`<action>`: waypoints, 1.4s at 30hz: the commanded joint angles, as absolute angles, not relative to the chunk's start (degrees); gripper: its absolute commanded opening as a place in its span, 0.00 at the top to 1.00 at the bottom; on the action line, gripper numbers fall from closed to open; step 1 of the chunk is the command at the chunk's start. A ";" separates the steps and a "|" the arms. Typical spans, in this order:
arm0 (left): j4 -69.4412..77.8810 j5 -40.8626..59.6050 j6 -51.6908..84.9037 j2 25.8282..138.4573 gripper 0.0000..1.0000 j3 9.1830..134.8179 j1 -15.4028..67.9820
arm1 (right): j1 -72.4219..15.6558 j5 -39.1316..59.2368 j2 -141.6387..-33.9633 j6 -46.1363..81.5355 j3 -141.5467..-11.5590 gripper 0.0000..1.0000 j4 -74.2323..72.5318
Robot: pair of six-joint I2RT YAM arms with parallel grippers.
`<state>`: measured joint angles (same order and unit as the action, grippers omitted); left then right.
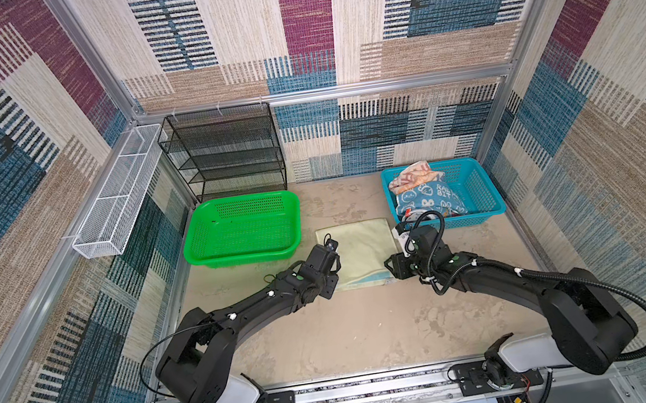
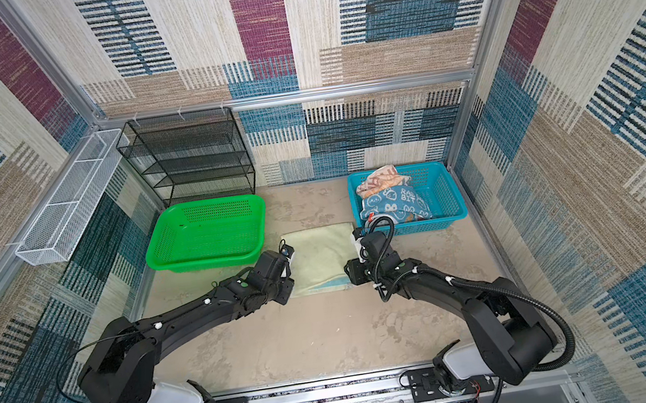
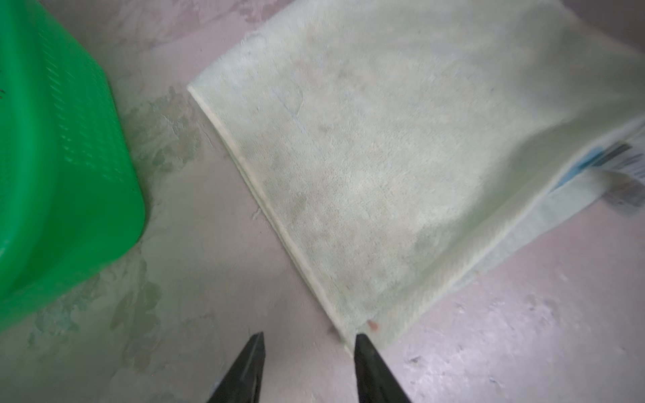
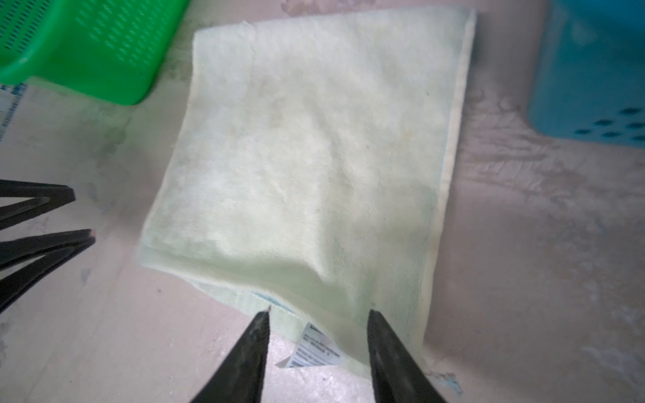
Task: Fold and stack the towels
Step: 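Open both grippers and draw them back from the folded towel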
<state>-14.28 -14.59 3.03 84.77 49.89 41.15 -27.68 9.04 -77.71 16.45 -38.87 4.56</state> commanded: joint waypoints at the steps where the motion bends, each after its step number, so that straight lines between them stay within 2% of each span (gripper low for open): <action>1: -12.04 -14.77 0.89 81.13 0.53 49.02 41.13 | -27.71 12.34 -75.64 16.05 -39.72 0.40 4.57; 4: -8.96 -14.85 1.05 77.39 0.50 47.09 41.11 | -27.69 11.89 -75.19 16.55 -39.97 0.38 4.05; 7: -6.88 -14.55 1.91 76.13 0.49 46.44 41.04 | -27.69 10.33 -76.87 17.31 -40.17 0.40 3.39; 12: -8.88 -13.41 4.38 80.24 0.47 50.32 40.83 | -27.74 9.51 -82.32 18.73 -39.95 0.54 0.79; 19: -12.29 -13.25 7.01 86.70 0.44 57.26 39.50 | -30.13 7.24 -88.71 21.79 -37.18 0.65 -3.26; 26: -14.71 -12.49 9.03 91.26 0.43 61.97 36.48 | -36.24 2.47 -92.29 25.19 -36.10 0.75 1.63; 31: -16.43 -11.84 9.40 95.39 0.43 65.84 34.35 | -39.81 1.99 -88.94 28.85 -31.98 0.80 5.17; 36: -18.23 -10.88 9.58 100.38 0.43 70.06 32.81 | -40.78 0.55 -81.13 30.99 -28.28 0.81 10.40; 40: -18.09 -10.79 9.82 103.39 0.43 72.39 32.67 | -40.78 -0.57 -74.63 31.10 -28.69 0.80 13.53; 42: -17.85 -9.98 9.93 104.76 0.43 73.39 32.65 | -40.78 -1.24 -71.90 30.72 -30.24 0.72 14.33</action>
<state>-17.39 -11.62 7.94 103.50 72.05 32.73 -40.64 0.84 -74.24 30.02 -28.86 9.91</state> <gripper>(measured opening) 0.568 0.234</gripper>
